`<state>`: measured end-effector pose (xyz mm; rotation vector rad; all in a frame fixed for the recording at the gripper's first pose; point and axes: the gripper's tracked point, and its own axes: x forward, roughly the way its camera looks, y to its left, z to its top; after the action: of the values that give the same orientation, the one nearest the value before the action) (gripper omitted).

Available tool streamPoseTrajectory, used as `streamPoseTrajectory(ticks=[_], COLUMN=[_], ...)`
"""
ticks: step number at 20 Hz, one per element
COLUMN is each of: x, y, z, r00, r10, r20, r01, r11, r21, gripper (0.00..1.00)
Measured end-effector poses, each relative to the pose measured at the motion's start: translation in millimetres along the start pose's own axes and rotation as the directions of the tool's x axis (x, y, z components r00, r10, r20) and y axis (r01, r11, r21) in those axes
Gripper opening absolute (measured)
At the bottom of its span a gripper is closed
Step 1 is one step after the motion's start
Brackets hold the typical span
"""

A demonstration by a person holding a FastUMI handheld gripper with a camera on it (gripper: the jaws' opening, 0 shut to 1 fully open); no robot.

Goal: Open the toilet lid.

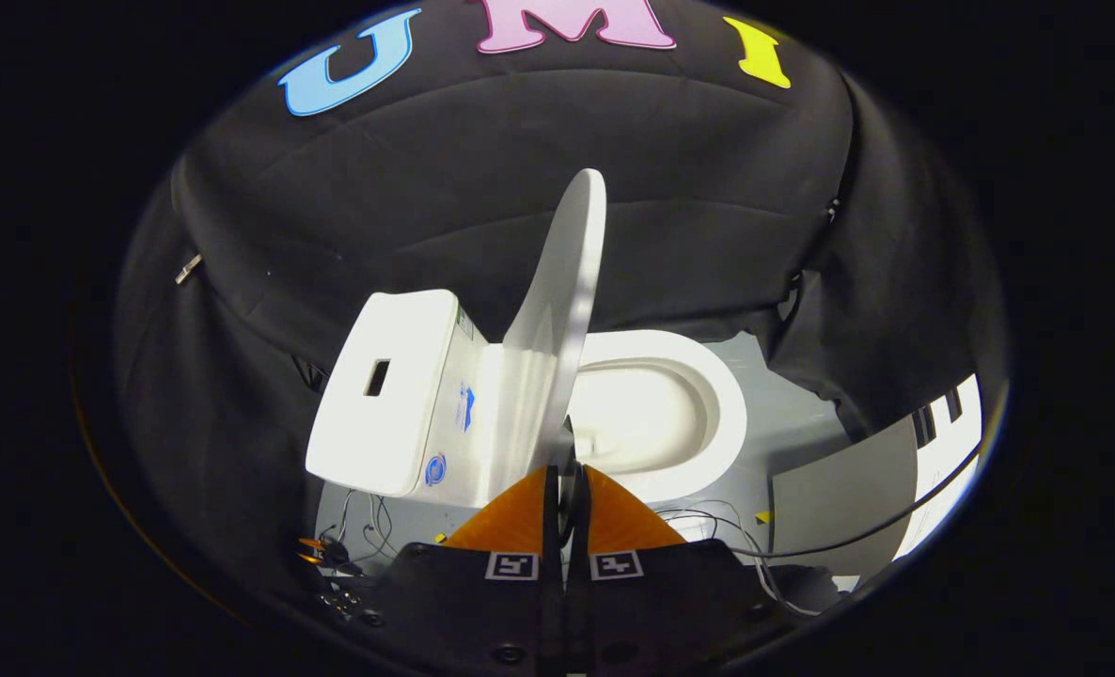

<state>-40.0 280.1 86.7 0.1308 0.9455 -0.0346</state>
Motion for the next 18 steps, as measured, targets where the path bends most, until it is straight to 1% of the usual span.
streamPoseTrajectory(ticks=[2, 7, 10, 13, 15, 18], x=[0, -3, -5, -7, -8, -8], y=[12, 38, 58, 75, 84, 106], z=[0, 1, 2, 2, 3, 1], r00=[1.0, 0.998, 0.996, 0.994, 0.991, 0.99], r10=[-0.004, -0.055, -0.073, -0.084, -0.11, -0.105], r20=[0.017, 0.038, 0.044, 0.065, 0.08, 0.099], r01=[0.005, 0.058, 0.076, 0.09, 0.118, 0.116], r11=[0.999, 0.996, 0.996, 0.992, 0.988, 0.986], r21=[-0.041, -0.068, -0.053, -0.088, -0.103, -0.117], gripper=[0.06, 0.06, 0.06, 0.06, 0.06, 0.07])
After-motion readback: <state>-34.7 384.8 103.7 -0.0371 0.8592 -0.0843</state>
